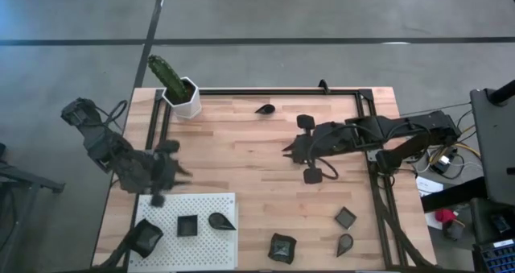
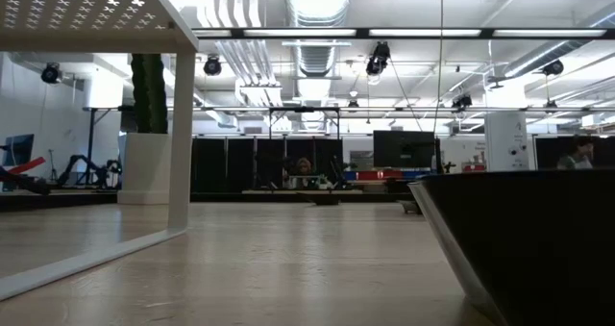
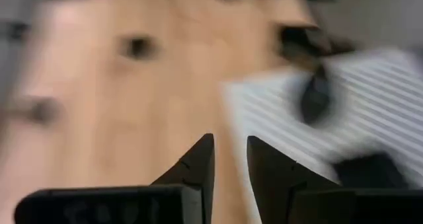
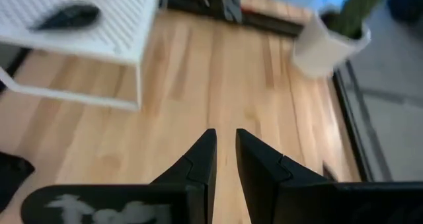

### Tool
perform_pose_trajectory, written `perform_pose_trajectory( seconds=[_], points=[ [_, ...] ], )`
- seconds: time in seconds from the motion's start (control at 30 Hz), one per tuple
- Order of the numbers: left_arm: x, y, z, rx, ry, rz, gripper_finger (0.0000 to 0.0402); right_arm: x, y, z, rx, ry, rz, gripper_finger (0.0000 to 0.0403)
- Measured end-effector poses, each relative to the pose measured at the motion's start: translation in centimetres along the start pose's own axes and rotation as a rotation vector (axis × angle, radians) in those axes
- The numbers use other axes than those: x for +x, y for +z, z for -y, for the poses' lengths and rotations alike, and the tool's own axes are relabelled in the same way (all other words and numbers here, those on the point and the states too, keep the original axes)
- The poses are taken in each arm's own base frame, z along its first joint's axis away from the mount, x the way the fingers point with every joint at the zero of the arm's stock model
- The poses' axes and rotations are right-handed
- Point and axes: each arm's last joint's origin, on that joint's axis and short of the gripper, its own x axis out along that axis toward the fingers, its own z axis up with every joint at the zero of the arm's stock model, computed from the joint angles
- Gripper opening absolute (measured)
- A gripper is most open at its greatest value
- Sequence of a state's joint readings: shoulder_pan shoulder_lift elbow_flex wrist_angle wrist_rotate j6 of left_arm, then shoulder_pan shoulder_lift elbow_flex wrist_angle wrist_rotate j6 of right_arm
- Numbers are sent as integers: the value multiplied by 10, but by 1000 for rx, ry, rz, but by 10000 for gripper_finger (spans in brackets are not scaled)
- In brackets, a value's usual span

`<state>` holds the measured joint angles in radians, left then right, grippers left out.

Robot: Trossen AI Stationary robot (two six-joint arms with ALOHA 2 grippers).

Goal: Pick & Place Mini shaped plates
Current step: Stack the square plate on top of the other square plate on the shelf

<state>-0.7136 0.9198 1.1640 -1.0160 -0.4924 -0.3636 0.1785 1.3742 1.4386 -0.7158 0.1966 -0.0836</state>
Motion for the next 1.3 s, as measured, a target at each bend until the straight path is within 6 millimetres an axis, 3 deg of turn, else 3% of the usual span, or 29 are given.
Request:
perform_pose_trajectory(
  seconds=[0.17, 0.67, 0.93, 1.3],
  points=[
    [0, 2, -6, -5, 225, 86, 83, 14, -20, 15, 163, -58, -105, 54],
    [9, 13, -6, -74, 426, 197, 83, 57, -113, 65, 705, -302, -383, 54],
    [17, 16, -8, -81, 463, 184, 83, 68, -161, 68, 957, -419, -507, 54],
    [18, 16, -10, -81, 479, 176, 83, 82, -201, 56, 1085, -382, -539, 54]
  ],
)
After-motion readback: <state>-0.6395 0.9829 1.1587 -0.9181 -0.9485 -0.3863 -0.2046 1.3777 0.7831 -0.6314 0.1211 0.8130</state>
